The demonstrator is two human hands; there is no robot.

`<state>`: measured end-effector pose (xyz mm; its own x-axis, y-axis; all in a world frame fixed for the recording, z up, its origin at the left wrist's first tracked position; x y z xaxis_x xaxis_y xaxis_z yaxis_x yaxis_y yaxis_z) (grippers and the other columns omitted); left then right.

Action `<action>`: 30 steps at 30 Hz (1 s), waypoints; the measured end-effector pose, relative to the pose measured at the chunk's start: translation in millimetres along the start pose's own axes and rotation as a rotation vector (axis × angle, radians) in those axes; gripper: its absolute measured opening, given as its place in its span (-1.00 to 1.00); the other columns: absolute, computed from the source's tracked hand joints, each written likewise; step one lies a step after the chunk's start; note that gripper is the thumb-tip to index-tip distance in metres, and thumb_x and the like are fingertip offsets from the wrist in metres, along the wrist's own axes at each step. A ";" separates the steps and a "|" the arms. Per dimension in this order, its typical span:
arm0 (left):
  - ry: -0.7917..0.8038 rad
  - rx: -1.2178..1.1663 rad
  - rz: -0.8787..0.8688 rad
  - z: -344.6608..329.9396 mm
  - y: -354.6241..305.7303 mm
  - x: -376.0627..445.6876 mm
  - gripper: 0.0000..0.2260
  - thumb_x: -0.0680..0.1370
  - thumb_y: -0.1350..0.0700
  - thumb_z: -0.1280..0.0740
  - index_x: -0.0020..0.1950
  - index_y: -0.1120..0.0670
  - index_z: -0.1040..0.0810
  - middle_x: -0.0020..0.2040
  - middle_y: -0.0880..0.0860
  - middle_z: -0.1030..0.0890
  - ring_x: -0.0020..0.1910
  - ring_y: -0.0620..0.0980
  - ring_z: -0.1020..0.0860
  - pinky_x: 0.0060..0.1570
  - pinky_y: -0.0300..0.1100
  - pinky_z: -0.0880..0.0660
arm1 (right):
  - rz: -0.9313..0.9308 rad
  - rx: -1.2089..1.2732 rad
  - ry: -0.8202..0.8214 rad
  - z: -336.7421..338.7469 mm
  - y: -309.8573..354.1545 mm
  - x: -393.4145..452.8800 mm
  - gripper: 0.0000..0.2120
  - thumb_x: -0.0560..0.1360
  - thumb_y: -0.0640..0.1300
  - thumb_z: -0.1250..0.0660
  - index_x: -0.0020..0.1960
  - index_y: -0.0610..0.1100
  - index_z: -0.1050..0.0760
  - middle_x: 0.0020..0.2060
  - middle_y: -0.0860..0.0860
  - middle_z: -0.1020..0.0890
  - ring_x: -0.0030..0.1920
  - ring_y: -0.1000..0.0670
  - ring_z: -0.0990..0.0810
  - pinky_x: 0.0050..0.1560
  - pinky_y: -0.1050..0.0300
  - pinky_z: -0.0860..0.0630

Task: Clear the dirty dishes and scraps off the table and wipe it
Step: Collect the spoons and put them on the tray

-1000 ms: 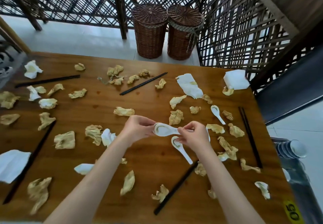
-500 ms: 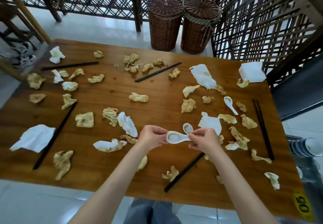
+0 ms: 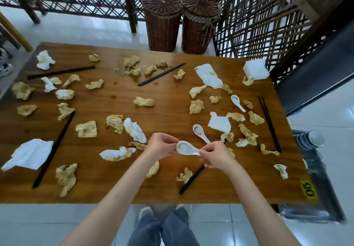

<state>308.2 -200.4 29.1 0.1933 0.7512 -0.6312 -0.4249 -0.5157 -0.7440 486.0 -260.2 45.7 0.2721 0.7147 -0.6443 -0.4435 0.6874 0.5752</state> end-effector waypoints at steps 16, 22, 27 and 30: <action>-0.275 0.395 -0.012 -83.4 -41.6 111.9 -0.74 0.45 0.16 -0.46 0.12 0.12 -0.60 0.03 0.06 -0.64 -0.09 -0.07 -0.55 -0.13 -0.25 -0.49 | 0.010 0.040 -0.117 131.8 -76.8 40.7 -0.76 0.53 -0.17 -0.30 -0.30 0.01 -0.52 -0.33 -0.04 -0.62 -0.39 0.07 -0.55 -0.41 0.30 -0.47; -0.344 0.571 0.007 -103.6 -37.0 139.1 -0.76 0.42 0.14 -0.44 0.09 0.09 -0.62 0.02 0.04 -0.64 0.00 0.00 -0.58 -0.04 -0.12 -0.55 | 0.043 -0.027 -0.072 171.0 -87.3 85.3 -0.81 0.52 -0.12 -0.33 -0.28 0.00 -0.52 -0.30 0.00 -0.61 -0.39 0.08 -0.57 -0.36 0.27 -0.47; -0.413 0.583 0.067 -108.3 -40.3 134.4 -0.90 0.43 0.17 -0.44 -0.08 0.11 -0.63 -0.11 0.07 -0.64 -0.16 -0.01 -0.56 -0.24 -0.15 -0.51 | 0.048 -0.025 -0.023 179.1 -83.1 105.2 -0.87 0.52 -0.14 -0.32 -0.20 -0.05 -0.55 -0.29 -0.04 -0.62 -0.34 0.04 -0.59 -0.28 0.22 -0.54; -0.371 0.566 0.092 -108.1 -45.1 133.6 -0.93 0.45 0.15 -0.43 -0.10 0.10 -0.66 -0.12 0.06 -0.64 -0.18 -0.04 -0.54 -0.28 -0.21 -0.42 | 0.068 -0.027 -0.001 181.8 -77.6 113.3 -0.86 0.52 -0.15 -0.31 -0.19 -0.09 -0.58 -0.30 -0.03 -0.63 -0.40 0.08 -0.56 -0.38 0.28 -0.48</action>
<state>448.9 -121.3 -45.4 -0.1389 0.8581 -0.4943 -0.8419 -0.3652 -0.3974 706.5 -209.0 19.8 0.2408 0.7600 -0.6036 -0.4843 0.6331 0.6039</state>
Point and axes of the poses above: each hand's wrist, its own x-axis towards the middle knuckle, its own z-axis out of the back of the hand, y = z × x, the point moved 3 cm from there along x, towards the middle knuckle
